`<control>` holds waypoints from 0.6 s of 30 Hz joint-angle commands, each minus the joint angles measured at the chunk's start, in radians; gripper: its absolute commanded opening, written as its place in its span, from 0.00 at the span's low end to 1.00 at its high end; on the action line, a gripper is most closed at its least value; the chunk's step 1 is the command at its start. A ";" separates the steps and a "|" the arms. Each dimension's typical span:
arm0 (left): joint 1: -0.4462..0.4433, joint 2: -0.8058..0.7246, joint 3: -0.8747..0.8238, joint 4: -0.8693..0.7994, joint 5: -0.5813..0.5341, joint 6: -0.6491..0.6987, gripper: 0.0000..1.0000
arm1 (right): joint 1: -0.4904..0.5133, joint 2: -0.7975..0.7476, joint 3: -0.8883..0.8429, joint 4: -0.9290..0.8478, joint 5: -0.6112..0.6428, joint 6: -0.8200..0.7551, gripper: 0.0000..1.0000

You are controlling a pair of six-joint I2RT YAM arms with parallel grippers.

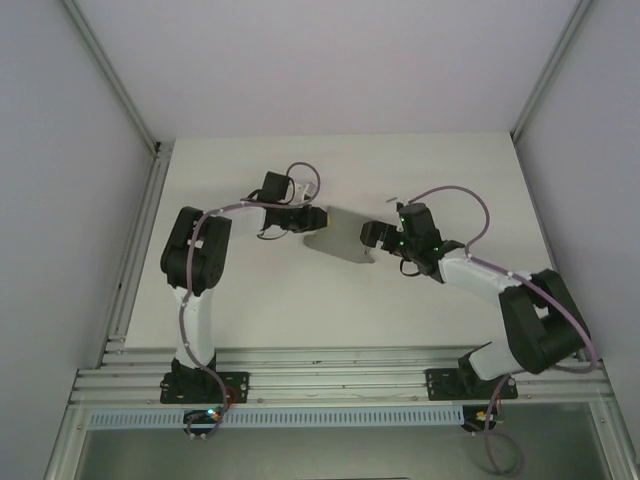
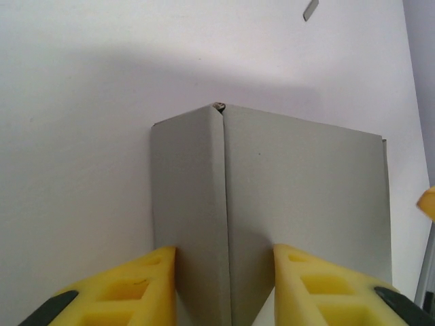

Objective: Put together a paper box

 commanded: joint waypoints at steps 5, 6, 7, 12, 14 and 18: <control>0.002 -0.051 -0.091 -0.018 -0.164 -0.061 0.35 | 0.005 0.054 -0.038 0.042 -0.221 0.220 0.95; 0.001 -0.050 -0.089 -0.024 -0.169 -0.055 0.35 | 0.009 0.045 -0.046 0.017 -0.218 0.231 0.95; -0.002 -0.049 -0.082 -0.038 -0.179 -0.051 0.35 | 0.013 0.033 -0.047 -0.025 -0.200 0.230 0.95; -0.021 -0.043 -0.069 -0.051 -0.170 -0.039 0.35 | 0.020 0.051 -0.061 -0.012 -0.170 0.232 0.97; -0.023 -0.045 -0.073 -0.055 -0.179 -0.044 0.34 | 0.020 0.086 -0.049 0.046 -0.217 0.253 0.94; -0.022 -0.061 -0.103 -0.042 -0.176 -0.047 0.34 | 0.021 0.145 -0.042 0.183 -0.284 0.315 0.75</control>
